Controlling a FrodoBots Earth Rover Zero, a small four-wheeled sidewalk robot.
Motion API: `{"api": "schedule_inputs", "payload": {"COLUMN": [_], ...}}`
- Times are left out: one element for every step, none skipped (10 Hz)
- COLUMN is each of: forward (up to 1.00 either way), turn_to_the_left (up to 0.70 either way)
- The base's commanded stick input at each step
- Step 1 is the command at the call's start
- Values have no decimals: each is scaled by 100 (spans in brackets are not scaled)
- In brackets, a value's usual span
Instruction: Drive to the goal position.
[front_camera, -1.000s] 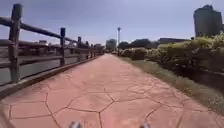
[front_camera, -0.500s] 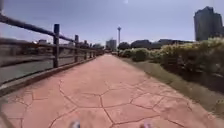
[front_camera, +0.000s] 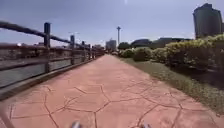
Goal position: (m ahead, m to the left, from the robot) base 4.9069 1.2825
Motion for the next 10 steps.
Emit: {"api": "schedule_inputs", "payload": {"forward": [85, 85, 85, 85, 85, 85, 85, 85, 85, 85], "turn_to_the_left": [0, 0, 0, 0, 0, 0, 0, 0, 0, 0]}}
